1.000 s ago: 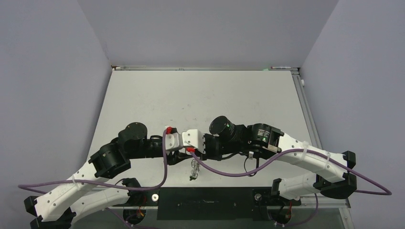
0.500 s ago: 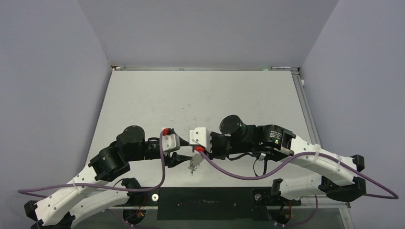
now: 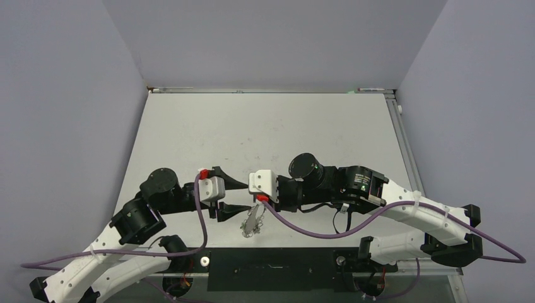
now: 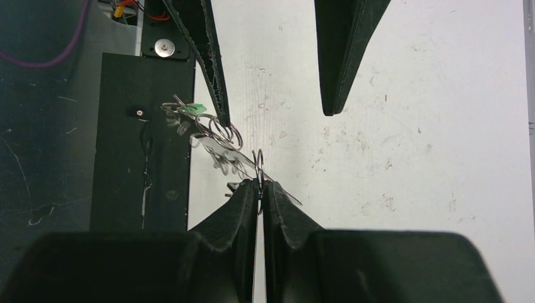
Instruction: Put the keys on the keyring
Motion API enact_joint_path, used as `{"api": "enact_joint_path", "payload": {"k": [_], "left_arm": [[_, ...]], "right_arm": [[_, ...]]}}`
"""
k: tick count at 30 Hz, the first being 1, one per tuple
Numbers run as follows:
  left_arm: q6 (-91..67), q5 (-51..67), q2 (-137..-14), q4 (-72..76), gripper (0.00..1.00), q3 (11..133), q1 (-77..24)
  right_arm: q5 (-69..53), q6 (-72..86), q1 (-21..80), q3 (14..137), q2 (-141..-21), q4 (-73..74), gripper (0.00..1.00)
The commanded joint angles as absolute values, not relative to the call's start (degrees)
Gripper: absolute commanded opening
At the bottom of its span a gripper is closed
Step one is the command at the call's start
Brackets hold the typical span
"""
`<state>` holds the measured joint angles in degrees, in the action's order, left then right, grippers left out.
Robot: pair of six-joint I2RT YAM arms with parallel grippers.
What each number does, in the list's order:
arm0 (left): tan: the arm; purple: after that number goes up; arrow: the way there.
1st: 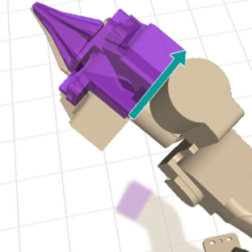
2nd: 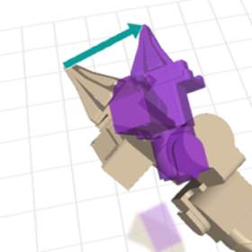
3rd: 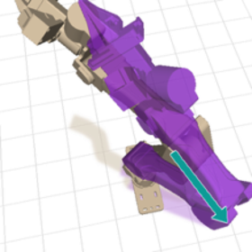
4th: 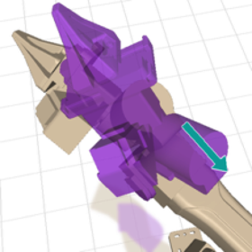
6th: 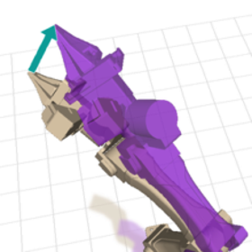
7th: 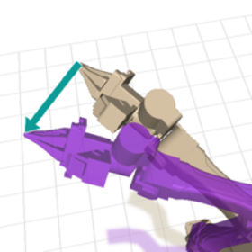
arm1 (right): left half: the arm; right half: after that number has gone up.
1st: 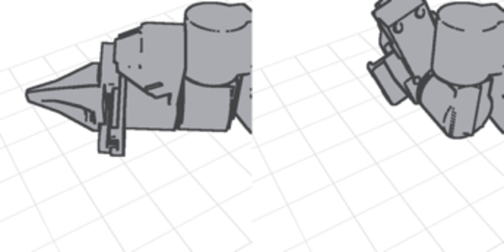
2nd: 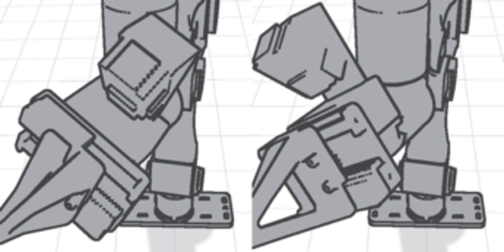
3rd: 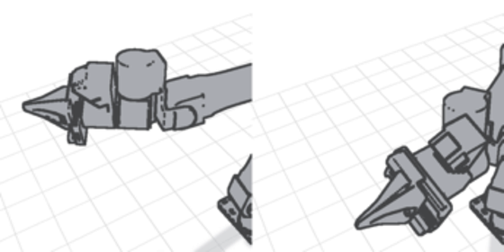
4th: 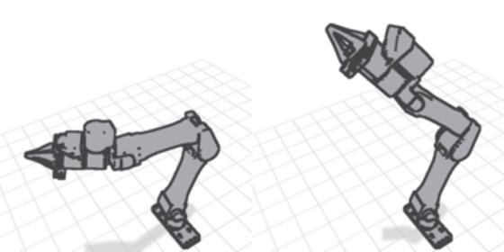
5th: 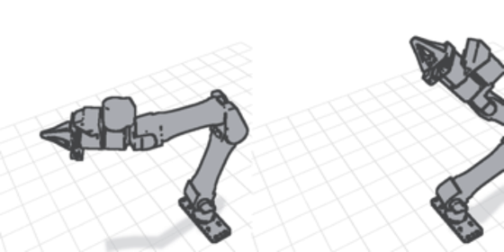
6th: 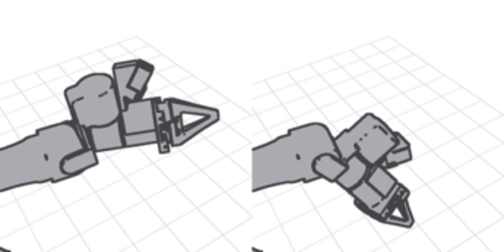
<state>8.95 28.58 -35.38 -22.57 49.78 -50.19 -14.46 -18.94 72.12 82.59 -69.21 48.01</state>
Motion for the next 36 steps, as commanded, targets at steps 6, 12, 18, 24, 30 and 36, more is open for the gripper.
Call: {"api": "enact_joint_path", "payload": {"k": [6,12,18,24,30,36], "left_arm": [[6.3,32.9,-35.0,-16.9,0.52,50.2,-46.9],[5.1,37.2,-38.5,-16.8,0.48,50.0,-46.3],[4.6,40.8,-41.4,-17.2,0.43,50.4,-46.3],[4.6,41.1,-42.6,-17.6,0.34,50.1,-46.4],[4.7,40.6,-42.9,-17.8,0.32,50.1,-46.4],[4.8,40.0,-43.3,-18.0,0.19,50.1,-46.4]], "right_arm": [[-15.5,-19.0,72.6,82.8,-69.5,43.8,0.05],[-15.8,-19.0,72.9,83.2,-69.8,43.8,0.05],[-15.9,-19.1,73.2,83.2,-70.3,43.5,0.05],[-15.9,-19.1,73.3,83.2,-70.2,43.3,0.05],[-15.6,-19.1,73.5,83.0,-69.7,42.7,0.05],[-15.6,-19.0,73.9,83.1,-69.8,42.5,0.05]]}}
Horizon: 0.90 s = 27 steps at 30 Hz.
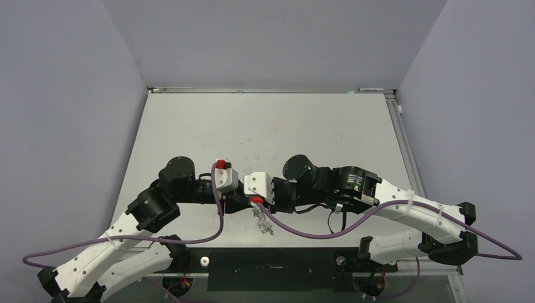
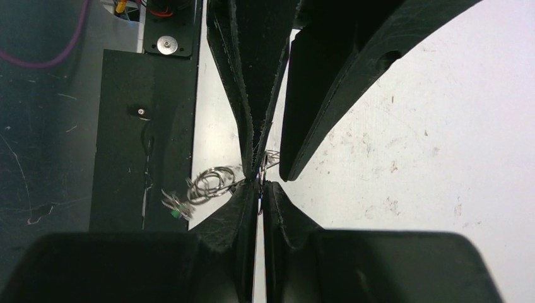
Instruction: Put the keys on the keyring
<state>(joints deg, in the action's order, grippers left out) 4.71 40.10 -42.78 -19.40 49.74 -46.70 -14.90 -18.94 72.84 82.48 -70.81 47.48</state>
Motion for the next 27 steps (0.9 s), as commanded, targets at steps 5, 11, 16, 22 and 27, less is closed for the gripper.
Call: {"api": "enact_joint_path", "payload": {"k": [5,11,16,22,27], "left_arm": [[4.9,38.9,-43.7,-18.2,0.03,50.1,-46.5],[4.8,38.0,-41.4,-17.3,0.0,49.5,-46.4],[3.2,38.9,-37.3,-13.8,0.0,47.0,-46.4],[2.4,39.2,-36.0,-12.1,0.0,46.4,-46.2],[1.7,39.7,-35.5,-11.0,0.0,45.8,-45.8]], "right_arm": [[-15.2,-19.0,74.2,82.8,-69.0,41.6,0.05],[-13.4,-18.6,74.4,80.6,-66.8,38.2,0.08],[-9.9,-17.3,74.4,76.3,-62.1,32.2,0.41],[-11.7,-15.5,74.3,70.2,-55.8,25.8,0.43],[-13.4,-12.9,74.4,65.4,-54.1,21.2,0.41]]}}
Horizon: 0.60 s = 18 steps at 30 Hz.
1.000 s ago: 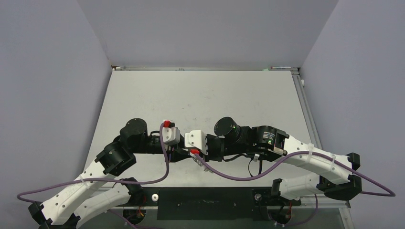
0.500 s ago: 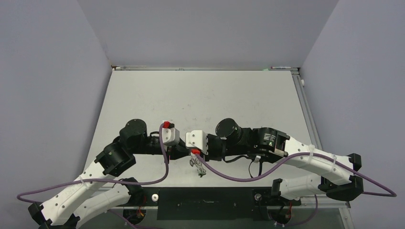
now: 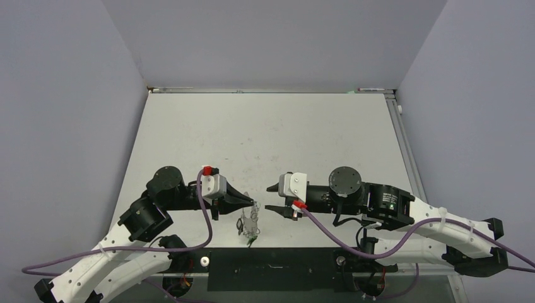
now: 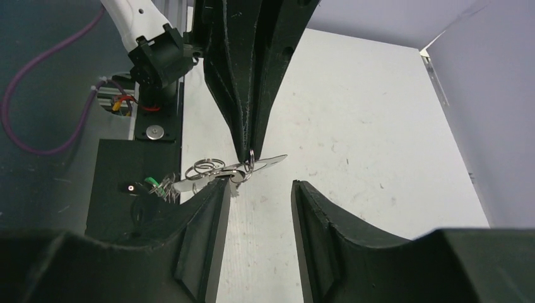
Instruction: Put the keys on the keyring
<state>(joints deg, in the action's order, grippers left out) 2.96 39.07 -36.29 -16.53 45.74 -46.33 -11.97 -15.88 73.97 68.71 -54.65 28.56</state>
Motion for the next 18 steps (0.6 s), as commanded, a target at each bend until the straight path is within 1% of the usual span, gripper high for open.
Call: {"api": "enact_joint_path", "payload": {"k": [1,6,12,18], "left_arm": [[1.7,39.7,-35.3,-10.9,0.0,45.6,-45.7],[1.6,39.2,-35.0,-10.8,0.0,45.4,-45.6],[1.7,38.7,-34.7,-10.7,0.0,45.2,-45.6],[1.6,39.1,-34.7,-10.7,0.0,45.2,-45.5]], "right_arm": [[-13.4,-12.1,74.3,64.5,-54.0,19.9,0.41],[-10.6,-5.9,74.3,60.7,-53.5,13.7,0.4],[-9.4,1.1,74.3,56.6,-51.9,7.1,0.35],[-6.8,3.4,74.2,55.6,-52.6,7.0,0.29]]}}
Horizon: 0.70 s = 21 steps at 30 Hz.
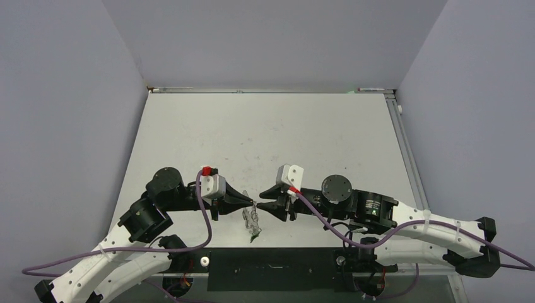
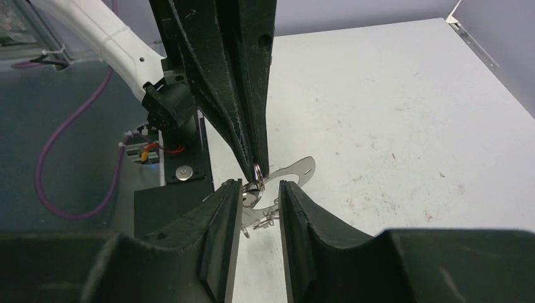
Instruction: Put the keys on the keyring
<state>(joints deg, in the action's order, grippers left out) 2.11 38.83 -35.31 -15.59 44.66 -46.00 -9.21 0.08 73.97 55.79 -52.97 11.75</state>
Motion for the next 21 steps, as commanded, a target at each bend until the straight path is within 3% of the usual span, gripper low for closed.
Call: {"api": "enact_joint_path", "payload": {"k": [1,21], "left_arm": [[1.6,39.0,-34.6,-10.7,0.0,45.2,-45.5],[1.3,39.6,-34.2,-10.4,0.0,45.1,-45.1]], "right_arm": [[-6.9,3.4,74.0,55.5,-52.8,7.2,0.28],[-10.2,5.6,71.4,53.9,-54.0,7.3,0.25]]}}
